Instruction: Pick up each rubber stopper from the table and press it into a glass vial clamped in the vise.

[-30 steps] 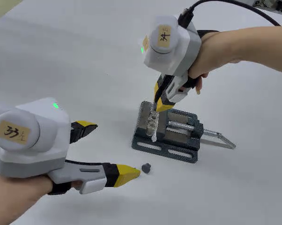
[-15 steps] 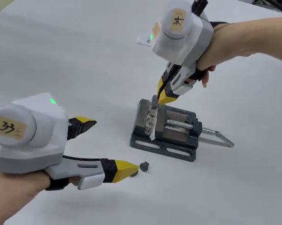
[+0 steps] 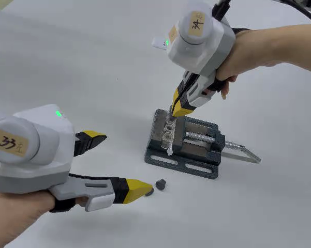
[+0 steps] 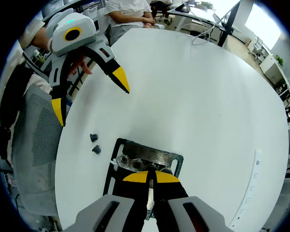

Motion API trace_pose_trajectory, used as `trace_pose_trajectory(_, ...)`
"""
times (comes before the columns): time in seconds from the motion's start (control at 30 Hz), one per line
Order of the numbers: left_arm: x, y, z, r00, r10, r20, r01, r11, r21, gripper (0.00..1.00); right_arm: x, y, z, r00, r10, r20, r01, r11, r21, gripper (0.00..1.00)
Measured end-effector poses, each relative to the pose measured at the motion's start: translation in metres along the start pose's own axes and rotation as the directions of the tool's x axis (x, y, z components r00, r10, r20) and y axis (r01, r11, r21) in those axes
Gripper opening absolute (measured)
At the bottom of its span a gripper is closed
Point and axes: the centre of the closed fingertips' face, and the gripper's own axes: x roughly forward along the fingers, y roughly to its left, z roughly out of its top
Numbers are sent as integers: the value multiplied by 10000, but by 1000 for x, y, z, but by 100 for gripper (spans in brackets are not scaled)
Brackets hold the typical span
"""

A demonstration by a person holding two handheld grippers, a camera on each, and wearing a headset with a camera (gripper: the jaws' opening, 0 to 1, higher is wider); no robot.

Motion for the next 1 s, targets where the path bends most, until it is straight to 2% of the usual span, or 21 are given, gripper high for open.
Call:
trace_pose_trajectory(0.1,1,0,-1,10000,-26,-29,26,10000,-7,78,0,3,-1,10000,-16,5,16,10000,16,0)
trace_pose_trajectory(0.2,2,-1,-1,10000,-62,-45,62,10000,-33,78,1,4,0,9998,-144,-139,139,9994,-332,0)
trace_pose_trajectory(0.27,3,-2,-2,9999,-90,-67,90,10000,-28,78,1,1,-1,9998,-163,-144,160,9996,-221,0)
trace_pose_trajectory(0.4,6,-3,-2,9999,-105,-55,105,9999,-97,78,1,3,0,10000,-70,15,70,10000,-67,0)
trace_pose_trajectory(0.6,9,-2,-1,9999,-135,-11,135,9996,-245,78,3,2,1,9998,103,-170,-105,9999,-95,0)
trace_pose_trajectory(0.73,12,-1,0,9999,-137,0,137,9995,-283,78,3,1,1,9993,355,-92,-352,9991,249,0)
trace_pose_trajectory(1.0,12,3,-2,10000,-40,-54,38,9995,-326,78,6,2,2,9972,718,-192,-709,9964,467,0)
